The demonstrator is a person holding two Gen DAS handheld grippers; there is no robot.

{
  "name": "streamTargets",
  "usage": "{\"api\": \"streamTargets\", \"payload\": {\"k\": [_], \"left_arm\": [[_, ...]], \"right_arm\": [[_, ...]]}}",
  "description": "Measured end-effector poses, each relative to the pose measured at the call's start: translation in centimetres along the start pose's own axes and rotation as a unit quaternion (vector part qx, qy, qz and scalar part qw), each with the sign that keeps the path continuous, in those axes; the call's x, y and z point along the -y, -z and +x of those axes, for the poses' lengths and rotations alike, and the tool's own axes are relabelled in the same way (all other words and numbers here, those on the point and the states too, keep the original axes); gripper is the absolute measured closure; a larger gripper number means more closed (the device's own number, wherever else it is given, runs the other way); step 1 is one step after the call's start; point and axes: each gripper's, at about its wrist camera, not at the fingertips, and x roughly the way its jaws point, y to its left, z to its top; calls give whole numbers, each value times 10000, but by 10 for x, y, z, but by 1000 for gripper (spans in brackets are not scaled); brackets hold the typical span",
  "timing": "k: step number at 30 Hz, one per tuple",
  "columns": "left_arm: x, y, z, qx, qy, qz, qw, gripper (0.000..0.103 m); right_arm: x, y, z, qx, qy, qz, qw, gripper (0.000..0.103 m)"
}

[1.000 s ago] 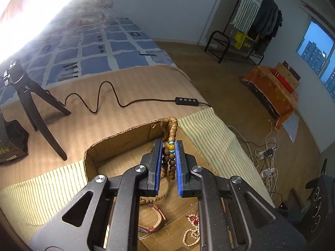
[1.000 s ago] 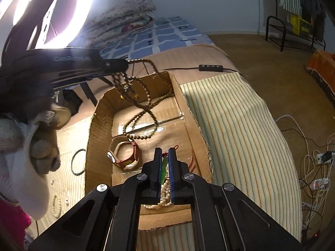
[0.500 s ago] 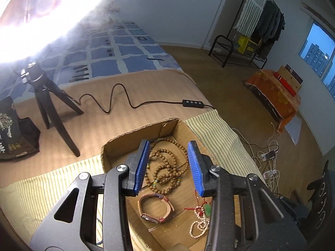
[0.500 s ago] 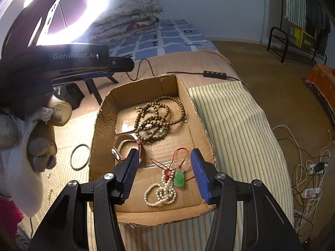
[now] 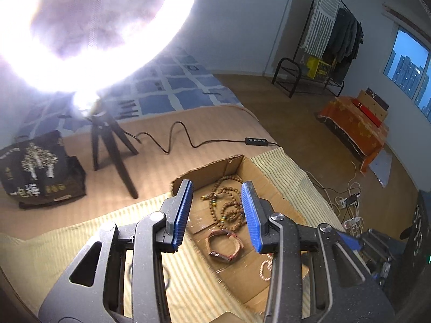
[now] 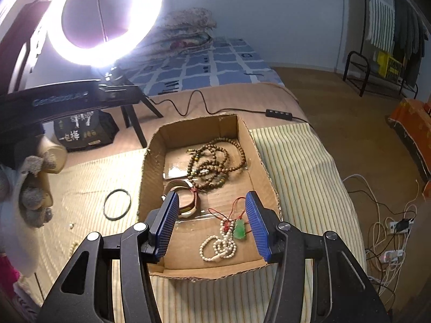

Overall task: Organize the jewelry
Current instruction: 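Move both tools back over the cream bead bracelet and dark bangle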

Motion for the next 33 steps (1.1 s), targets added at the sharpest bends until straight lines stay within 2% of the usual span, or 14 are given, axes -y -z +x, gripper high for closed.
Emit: {"api": "streamTargets", "payload": {"k": [1,5,6,7,8,16,22,33], "left_arm": [[-2,2,-6,29,-40,31,10000,65],[-21,10,-31,93,-114,-16,9999,48],[-27,14,-39,122,-125,-61,9998,47],[-33,17,-46,140,-155,-84,9997,46],[-38,20,-51,147,-187,-100,9997,46],[-88,65,-94,99,-488,-259,9984,46],[-115,113,-116,-92,-684,-380,9969,46],[-137,199,-106,-642,-567,-814,9930,46]], "right_arm": [[-2,1,-2,21,4,-15,10000,53],[-7,2,-6,53,-40,-92,9999,51],[-9,2,-6,48,-53,-106,9999,50],[-10,3,-7,50,-63,-113,9999,43],[-12,3,-7,59,-79,-126,9999,38],[-34,5,-12,93,-343,-250,9991,32],[-61,7,-8,25,-600,-418,9973,32],[-102,12,11,-260,-987,-504,9935,32]]}}
